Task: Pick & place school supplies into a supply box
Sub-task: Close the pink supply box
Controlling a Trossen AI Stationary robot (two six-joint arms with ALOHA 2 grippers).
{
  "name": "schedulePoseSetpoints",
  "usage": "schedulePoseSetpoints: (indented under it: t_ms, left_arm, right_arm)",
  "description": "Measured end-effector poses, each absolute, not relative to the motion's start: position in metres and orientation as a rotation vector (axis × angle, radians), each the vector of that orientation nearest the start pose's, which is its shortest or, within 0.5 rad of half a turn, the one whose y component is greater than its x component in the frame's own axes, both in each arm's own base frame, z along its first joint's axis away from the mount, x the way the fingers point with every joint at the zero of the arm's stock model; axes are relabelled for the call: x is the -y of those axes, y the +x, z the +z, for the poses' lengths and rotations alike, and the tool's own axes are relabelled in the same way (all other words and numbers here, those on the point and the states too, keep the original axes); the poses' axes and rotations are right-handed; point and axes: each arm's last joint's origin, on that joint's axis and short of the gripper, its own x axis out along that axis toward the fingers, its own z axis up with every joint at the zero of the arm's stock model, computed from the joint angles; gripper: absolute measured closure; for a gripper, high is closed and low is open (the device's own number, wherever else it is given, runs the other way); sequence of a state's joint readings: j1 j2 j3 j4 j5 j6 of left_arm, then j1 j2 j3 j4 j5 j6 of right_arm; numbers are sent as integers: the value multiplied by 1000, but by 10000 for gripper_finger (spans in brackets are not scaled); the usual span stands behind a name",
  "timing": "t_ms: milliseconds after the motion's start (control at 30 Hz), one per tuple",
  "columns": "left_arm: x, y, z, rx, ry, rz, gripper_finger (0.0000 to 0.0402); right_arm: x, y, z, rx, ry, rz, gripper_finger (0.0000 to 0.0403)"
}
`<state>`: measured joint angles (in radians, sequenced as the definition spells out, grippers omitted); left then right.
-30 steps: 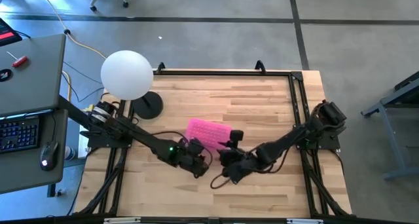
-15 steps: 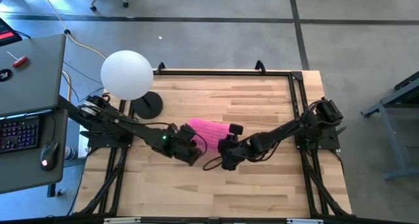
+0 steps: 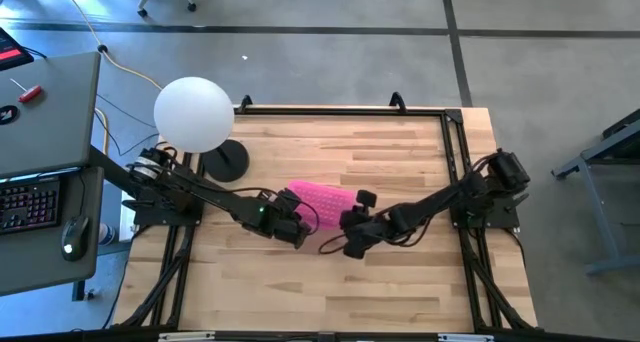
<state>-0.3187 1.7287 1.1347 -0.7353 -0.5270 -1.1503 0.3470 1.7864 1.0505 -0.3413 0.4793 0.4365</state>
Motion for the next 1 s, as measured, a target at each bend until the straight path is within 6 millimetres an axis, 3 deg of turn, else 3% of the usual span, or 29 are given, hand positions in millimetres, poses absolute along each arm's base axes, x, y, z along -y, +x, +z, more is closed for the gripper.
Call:
schedulePoseSetpoints:
  t_ms: [100,233,433,567,767,867,1000]
  left_arm:
    - [87,309,187,-919,-460,804,231]
    - [86,309,187,-918,-461,804,231]
    - [86,303,201,-905,-494,756,231]
    - [82,293,234,-804,-494,704,231]
    - [74,276,261,-727,-437,708,231]
    - [72,271,263,-741,-433,725,231]
    - [72,271,256,-759,-453,768,231]
  right_arm:
    - [-102,321,147,-908,4,-319,284]
    - [-102,316,152,-874,-38,-333,284]
    - [-104,306,198,-791,-150,-250,284]
    - [-103,290,242,-649,-123,-217,284]
    - [-98,256,267,-580,-90,-209,284]
    - [-96,240,260,-576,-52,-235,284]
    - [-93,230,236,-535,39,-298,284]
